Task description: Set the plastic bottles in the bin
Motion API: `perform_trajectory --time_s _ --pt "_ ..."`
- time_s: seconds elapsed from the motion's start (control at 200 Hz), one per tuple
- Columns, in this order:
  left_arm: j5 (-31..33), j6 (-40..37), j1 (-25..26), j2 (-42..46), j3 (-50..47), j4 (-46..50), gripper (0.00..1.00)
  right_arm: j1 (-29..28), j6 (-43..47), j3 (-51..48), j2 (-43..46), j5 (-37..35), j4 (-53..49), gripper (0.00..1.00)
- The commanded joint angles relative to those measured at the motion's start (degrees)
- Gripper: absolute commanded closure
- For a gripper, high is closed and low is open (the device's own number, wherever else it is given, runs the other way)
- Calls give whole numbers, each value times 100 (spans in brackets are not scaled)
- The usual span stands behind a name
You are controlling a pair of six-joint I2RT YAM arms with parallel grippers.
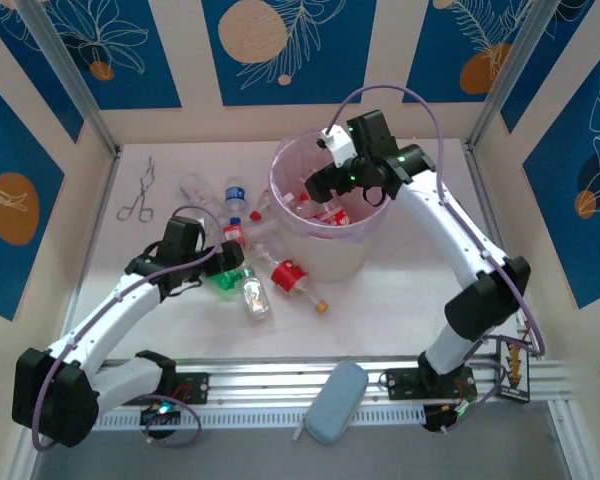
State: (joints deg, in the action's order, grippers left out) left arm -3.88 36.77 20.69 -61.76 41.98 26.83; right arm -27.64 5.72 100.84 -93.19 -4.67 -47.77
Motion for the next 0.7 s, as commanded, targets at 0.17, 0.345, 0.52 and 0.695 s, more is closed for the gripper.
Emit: perform_trajectory --time_s 0.17,0.345,0.52,0.695 --pt "404 1738 -47 5 -528 -412 3 588 -1107 -612 1414 706 425 8" --pt "752 2716 -48 -54 -945 -967 3 751 -1415 -974 1906 1048 639 8" --pt "1124 3338 -42 -97 -1183 -1219 8 755 -1372 -1031 2003 976 479 8" --pt "976 3808 -16 -358 -1353 -1515 13 776 -1415 -1211 2007 946 605 8"
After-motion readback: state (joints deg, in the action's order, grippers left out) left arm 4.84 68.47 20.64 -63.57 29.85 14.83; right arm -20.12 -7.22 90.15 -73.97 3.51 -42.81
